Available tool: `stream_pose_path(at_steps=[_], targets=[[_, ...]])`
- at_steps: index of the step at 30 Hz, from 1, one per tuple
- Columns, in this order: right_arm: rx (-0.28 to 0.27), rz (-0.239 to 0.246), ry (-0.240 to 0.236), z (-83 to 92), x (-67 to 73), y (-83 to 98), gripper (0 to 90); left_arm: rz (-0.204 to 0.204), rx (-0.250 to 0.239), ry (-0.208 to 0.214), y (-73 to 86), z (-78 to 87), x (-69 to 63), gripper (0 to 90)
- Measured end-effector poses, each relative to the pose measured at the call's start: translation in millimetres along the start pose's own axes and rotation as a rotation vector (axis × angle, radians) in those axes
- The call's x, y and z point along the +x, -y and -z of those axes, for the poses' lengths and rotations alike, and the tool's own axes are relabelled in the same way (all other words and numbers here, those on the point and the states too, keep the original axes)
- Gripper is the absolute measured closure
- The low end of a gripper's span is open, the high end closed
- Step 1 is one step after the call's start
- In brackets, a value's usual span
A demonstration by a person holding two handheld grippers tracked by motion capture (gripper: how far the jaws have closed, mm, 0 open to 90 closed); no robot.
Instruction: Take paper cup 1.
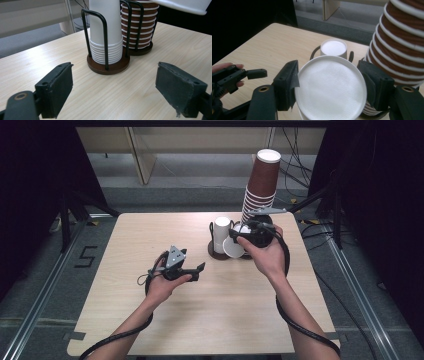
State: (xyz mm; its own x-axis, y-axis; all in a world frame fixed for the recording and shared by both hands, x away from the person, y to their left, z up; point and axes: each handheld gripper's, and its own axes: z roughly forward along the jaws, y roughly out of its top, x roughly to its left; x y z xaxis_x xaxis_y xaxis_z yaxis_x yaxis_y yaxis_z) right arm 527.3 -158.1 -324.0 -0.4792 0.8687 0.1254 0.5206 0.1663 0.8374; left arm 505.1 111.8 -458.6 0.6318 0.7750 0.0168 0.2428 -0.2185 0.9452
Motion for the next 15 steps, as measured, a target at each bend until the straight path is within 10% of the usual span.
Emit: stream_pose_path(at_steps=[15], targets=[[0.039,-0.189,-0.081,-8.6,-30.4,40.2,35.8,-0.02,-0.026,0.016,16.0,30.9,-2.7,14.6]])
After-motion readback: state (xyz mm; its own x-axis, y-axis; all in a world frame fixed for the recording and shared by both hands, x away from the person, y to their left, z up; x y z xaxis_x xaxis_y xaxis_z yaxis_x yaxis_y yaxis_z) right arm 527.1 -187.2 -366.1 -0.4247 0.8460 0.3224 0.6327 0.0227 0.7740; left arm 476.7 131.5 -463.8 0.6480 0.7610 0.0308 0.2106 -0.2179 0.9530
